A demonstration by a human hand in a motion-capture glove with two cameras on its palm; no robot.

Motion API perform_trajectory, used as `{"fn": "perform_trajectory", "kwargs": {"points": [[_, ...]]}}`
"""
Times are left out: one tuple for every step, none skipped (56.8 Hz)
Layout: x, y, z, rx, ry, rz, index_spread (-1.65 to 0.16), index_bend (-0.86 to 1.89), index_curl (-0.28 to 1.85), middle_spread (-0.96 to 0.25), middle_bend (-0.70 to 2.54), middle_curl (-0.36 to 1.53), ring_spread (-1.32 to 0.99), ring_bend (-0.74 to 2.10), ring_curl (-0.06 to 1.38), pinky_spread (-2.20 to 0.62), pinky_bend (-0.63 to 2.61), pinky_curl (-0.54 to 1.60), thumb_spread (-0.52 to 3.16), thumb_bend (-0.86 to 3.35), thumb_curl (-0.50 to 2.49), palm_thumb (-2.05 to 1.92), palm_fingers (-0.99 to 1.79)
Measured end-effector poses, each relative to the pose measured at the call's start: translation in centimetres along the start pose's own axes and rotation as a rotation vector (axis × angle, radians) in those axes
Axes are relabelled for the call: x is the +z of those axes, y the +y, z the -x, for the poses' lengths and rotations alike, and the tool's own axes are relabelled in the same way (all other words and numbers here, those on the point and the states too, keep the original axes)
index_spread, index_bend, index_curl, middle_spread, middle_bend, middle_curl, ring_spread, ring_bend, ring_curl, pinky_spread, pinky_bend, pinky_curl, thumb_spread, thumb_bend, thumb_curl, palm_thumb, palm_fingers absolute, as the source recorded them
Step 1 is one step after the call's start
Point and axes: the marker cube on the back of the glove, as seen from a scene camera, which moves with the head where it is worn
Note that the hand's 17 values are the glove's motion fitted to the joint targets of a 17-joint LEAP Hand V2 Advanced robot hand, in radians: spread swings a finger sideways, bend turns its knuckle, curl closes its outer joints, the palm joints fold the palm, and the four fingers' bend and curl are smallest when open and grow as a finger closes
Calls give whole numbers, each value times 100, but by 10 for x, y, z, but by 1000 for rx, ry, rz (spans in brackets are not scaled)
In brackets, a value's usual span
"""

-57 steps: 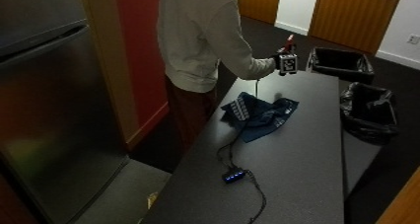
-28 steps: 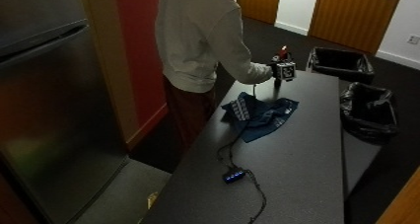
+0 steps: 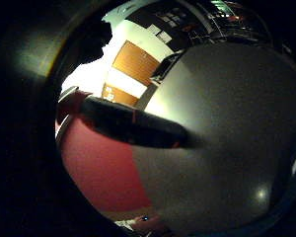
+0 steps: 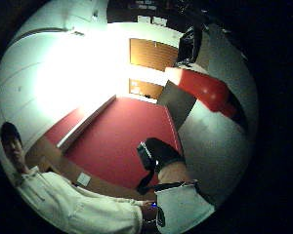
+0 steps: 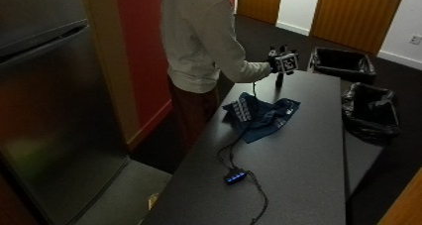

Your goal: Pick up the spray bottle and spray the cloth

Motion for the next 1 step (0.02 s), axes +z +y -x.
{"fn": "perform_trajectory", "kwargs": {"points": [[8, 14, 5, 0, -20, 106, -35, 7, 19, -9, 20, 38, -11, 49, 38, 2, 54, 38, 87, -4, 43, 58, 37]]}}
